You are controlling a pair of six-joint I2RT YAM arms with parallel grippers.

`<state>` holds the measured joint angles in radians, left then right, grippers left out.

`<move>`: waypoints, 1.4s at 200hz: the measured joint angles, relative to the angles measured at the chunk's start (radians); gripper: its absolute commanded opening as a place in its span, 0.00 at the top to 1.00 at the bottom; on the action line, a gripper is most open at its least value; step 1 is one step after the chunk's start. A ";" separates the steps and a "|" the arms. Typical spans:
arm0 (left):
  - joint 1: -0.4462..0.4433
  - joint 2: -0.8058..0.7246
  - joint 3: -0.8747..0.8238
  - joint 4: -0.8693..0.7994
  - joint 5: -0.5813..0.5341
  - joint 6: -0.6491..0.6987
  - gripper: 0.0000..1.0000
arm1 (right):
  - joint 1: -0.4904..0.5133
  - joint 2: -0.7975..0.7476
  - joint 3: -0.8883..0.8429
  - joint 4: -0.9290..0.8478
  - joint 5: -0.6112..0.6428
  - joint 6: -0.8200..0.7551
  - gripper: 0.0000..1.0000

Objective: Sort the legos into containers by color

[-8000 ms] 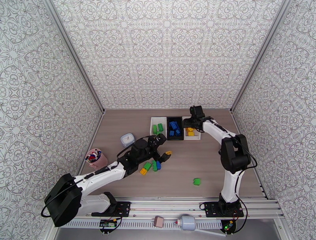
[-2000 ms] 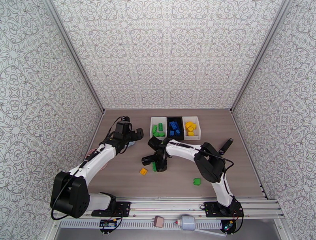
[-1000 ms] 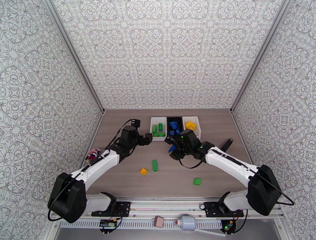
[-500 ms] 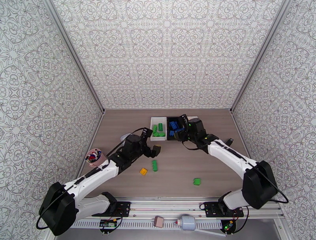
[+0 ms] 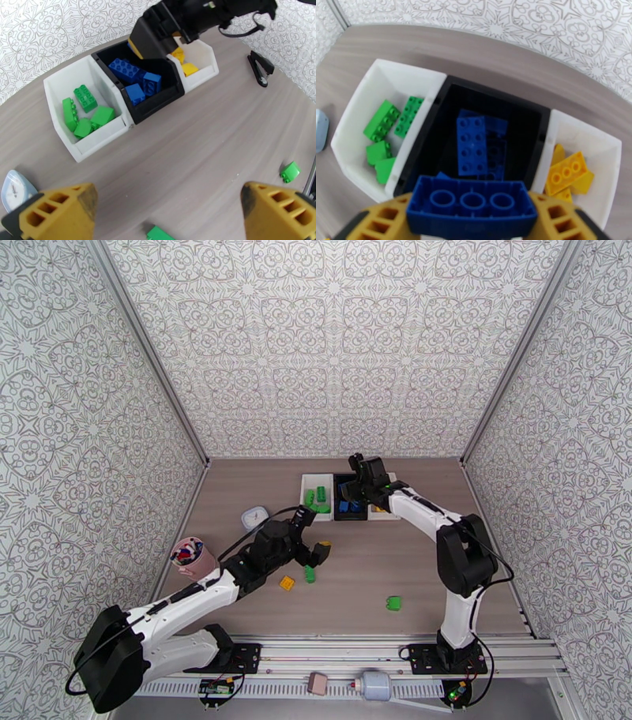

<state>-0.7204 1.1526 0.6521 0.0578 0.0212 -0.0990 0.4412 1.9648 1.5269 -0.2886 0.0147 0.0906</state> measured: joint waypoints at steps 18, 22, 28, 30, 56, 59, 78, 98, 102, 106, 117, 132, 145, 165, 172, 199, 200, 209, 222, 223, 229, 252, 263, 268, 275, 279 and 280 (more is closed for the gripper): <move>0.000 0.000 0.000 0.000 -0.002 0.000 0.00 | -0.007 0.047 0.054 -0.010 0.000 0.000 0.48; 0.000 0.000 0.000 0.000 -0.004 0.000 0.00 | -0.009 0.058 0.066 -0.012 0.000 0.000 0.48; 0.000 0.000 0.000 0.000 -0.006 0.000 0.00 | -0.010 0.074 0.087 -0.017 0.000 0.000 0.48; 0.000 0.000 0.000 0.000 -0.008 0.000 0.00 | -0.010 0.078 0.091 -0.018 0.000 0.000 0.48; 0.000 0.000 -0.001 0.000 -0.018 -0.002 0.00 | -0.013 0.129 0.150 -0.029 0.000 -0.002 0.46; 0.000 0.000 -0.001 0.000 -0.019 -0.002 0.00 | -0.013 0.135 0.156 -0.031 0.000 -0.002 0.45; 0.000 0.000 -0.004 0.000 -0.024 -0.005 0.00 | -0.015 0.162 0.179 -0.042 0.001 -0.008 0.36; 0.000 -0.001 -0.007 -0.001 -0.038 -0.009 0.00 | -0.016 0.176 0.191 -0.055 0.001 -0.016 0.27; 0.000 -0.001 -0.007 -0.001 -0.043 -0.013 0.00 | -0.016 0.177 0.192 -0.057 0.001 -0.014 0.25; 0.000 -0.002 -0.007 -0.001 -0.048 -0.015 0.00 | -0.016 0.177 0.192 -0.060 0.000 -0.021 0.23; 0.000 -0.006 -0.007 -0.001 -0.066 -0.032 0.00 | -0.017 0.177 0.193 -0.063 0.000 -0.023 0.19; 0.000 -0.020 -0.007 -0.006 -0.097 -0.069 0.00 | -0.017 0.177 0.193 -0.063 -0.001 -0.037 0.14; 0.000 -0.034 -0.007 -0.025 -0.129 -0.110 0.00 | -0.017 0.167 0.174 -0.044 -0.008 -0.043 0.11; 0.000 -0.048 0.004 -0.092 -0.187 -0.206 0.00 | -0.017 0.117 0.099 -0.005 -0.026 -0.053 0.09; 0.000 -0.051 0.011 -0.119 -0.203 -0.241 0.00 | -0.017 0.091 0.064 0.014 -0.034 -0.056 0.08; 0.000 -0.064 0.034 -0.194 -0.234 -0.346 0.00 | -0.017 -0.021 -0.056 0.082 -0.062 -0.065 0.07; 0.000 -0.064 0.035 -0.199 -0.237 -0.351 0.00 | -0.017 -0.027 -0.063 0.087 -0.064 -0.065 0.07; -0.002 -0.064 0.040 -0.223 -0.244 -0.381 0.00 | -0.017 -0.068 -0.102 0.112 -0.073 -0.069 0.06; -0.012 -0.059 0.052 -0.272 -0.261 -0.431 0.00 | -0.017 -0.126 -0.159 0.150 -0.088 -0.075 0.05; -0.013 -0.058 0.053 -0.275 -0.261 -0.435 0.00 | -0.017 -0.133 -0.165 0.153 -0.089 -0.077 0.05; -0.021 -0.050 0.061 -0.298 -0.267 -0.457 0.00 | -0.017 -0.157 -0.188 0.167 -0.097 -0.080 0.05; -0.051 -0.005 0.101 -0.394 -0.288 -0.538 0.00 | -0.017 -0.246 -0.278 0.206 -0.125 -0.098 0.04; -0.065 0.021 0.124 -0.446 -0.296 -0.580 0.00 | -0.017 -0.280 -0.315 0.218 -0.136 -0.107 0.04; -0.073 0.033 0.135 -0.473 -0.301 -0.601 0.00 | -0.017 -0.295 -0.333 0.222 -0.141 -0.111 0.04; -0.084 0.047 0.148 -0.505 -0.307 -0.624 0.00 | -0.017 -0.314 -0.356 0.224 -0.148 -0.117 0.03; -0.094 0.058 0.157 -0.527 -0.310 -0.641 0.00 | -0.017 -0.325 -0.369 0.225 -0.151 -0.120 0.03; -0.095 0.059 0.159 -0.530 -0.311 -0.644 0.00 | -0.017 -0.328 -0.374 0.227 -0.152 -0.122 0.04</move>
<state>-0.8158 1.2118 0.8108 -0.4725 -0.2901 -0.7425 0.4244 1.6371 1.1526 -0.0620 -0.1371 -0.0315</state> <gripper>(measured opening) 0.996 0.964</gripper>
